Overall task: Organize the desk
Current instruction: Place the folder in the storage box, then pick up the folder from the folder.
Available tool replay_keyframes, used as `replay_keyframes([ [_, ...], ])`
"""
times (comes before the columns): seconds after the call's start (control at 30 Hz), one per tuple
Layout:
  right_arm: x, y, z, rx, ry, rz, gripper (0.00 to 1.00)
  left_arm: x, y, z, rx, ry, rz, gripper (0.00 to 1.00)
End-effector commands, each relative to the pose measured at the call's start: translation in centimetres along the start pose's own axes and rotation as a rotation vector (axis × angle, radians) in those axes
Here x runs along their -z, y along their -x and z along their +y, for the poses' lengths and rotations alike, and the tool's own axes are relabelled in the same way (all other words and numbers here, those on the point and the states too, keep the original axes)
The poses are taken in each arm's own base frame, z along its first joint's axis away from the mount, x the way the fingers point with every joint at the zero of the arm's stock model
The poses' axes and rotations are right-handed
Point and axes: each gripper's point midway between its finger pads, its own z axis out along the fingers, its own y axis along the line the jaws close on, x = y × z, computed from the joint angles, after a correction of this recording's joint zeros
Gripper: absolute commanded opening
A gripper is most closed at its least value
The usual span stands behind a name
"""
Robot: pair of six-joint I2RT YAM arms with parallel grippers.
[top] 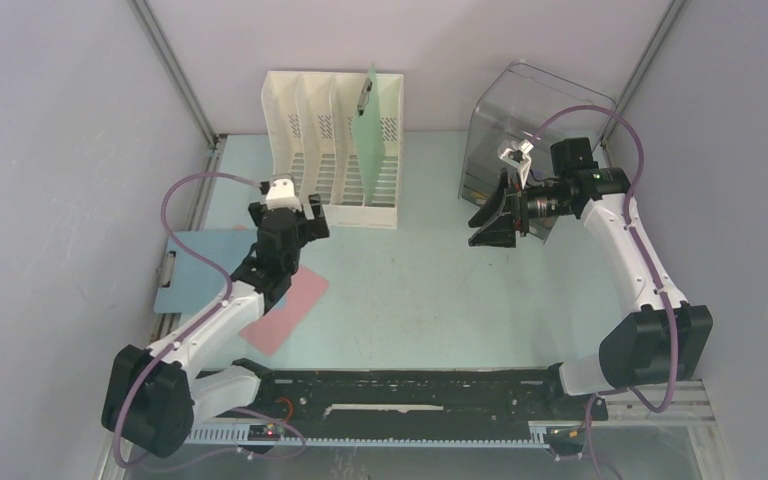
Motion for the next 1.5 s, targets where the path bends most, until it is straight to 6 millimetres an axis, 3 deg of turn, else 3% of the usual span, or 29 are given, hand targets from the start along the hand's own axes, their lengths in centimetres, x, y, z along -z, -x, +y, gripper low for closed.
replay_keyframes([
  [0.0,0.2,0.3,0.1,0.019,0.001,-0.009,0.75,0.3,-1.4,0.9,0.061,0.037,0.051,1.00],
  [0.27,0.2,0.3,0.0,0.014,0.004,-0.008,0.74,-0.2,-6.4,2.6,-0.019,0.170,0.274,0.99],
  [0.4,0.2,0.3,-0.1,0.013,0.004,-0.008,0.75,-1.1,-8.1,3.1,-0.115,0.219,0.385,0.87],
  [0.47,0.2,0.2,-0.1,0.012,0.003,-0.008,0.74,-1.9,-8.3,3.2,-0.156,0.255,0.425,0.78],
  [0.6,0.1,0.2,-0.1,0.009,0.004,-0.007,0.75,-3.0,-8.6,4.3,-0.270,0.366,0.489,0.70],
  [0.97,0.3,0.3,0.1,0.015,0.010,-0.013,0.75,-2.9,-11.5,7.2,-0.548,0.473,0.623,0.74],
  [1.47,0.6,0.5,0.2,0.010,0.009,-0.022,0.74,-2.9,-11.7,7.2,-0.545,0.447,0.571,0.68],
])
